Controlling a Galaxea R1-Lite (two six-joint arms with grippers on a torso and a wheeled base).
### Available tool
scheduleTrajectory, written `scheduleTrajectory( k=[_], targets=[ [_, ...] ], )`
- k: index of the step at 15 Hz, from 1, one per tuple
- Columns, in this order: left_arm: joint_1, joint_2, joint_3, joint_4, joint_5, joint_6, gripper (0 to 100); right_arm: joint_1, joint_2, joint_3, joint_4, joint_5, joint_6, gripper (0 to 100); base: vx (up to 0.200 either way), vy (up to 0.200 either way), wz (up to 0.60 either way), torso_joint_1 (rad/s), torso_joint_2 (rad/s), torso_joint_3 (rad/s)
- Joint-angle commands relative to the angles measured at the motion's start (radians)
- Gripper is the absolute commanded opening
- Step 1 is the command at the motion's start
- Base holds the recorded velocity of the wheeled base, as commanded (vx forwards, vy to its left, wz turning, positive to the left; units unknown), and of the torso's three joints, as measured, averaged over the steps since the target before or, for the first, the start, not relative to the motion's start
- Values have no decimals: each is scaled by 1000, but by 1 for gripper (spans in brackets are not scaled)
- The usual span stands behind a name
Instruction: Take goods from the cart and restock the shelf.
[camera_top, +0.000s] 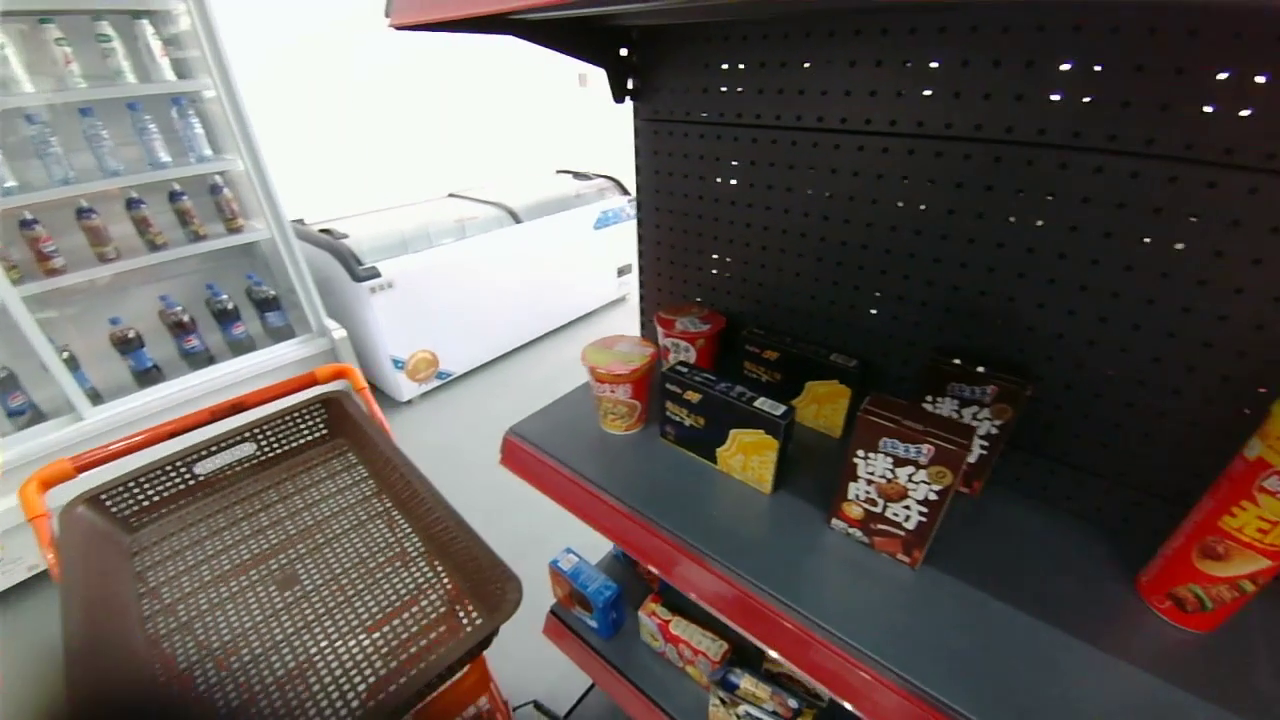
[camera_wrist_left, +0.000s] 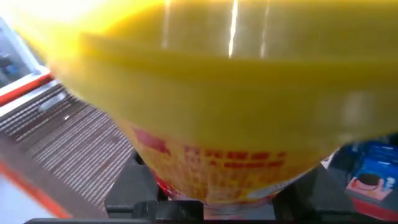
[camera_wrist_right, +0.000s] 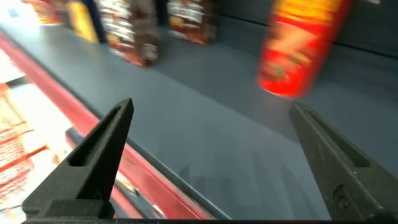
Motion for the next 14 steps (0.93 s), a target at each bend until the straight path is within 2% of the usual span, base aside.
scheduleTrajectory(
  k=[1,13,14],
  targets=[
    [-1,-11,2,2,0,-1,0,0,0,0,0,0,0,100,0,0,-600,7,-2,-2],
    [-7,-10,1,2,-3,-5,0,0,0,0,0,-2,0,100,0,0,-600,3,2,2],
    [-7,-10,2,2,-5,-5,0,0,0,0,0,-2,0,100,0,0,0,0,0,0]
  ],
)
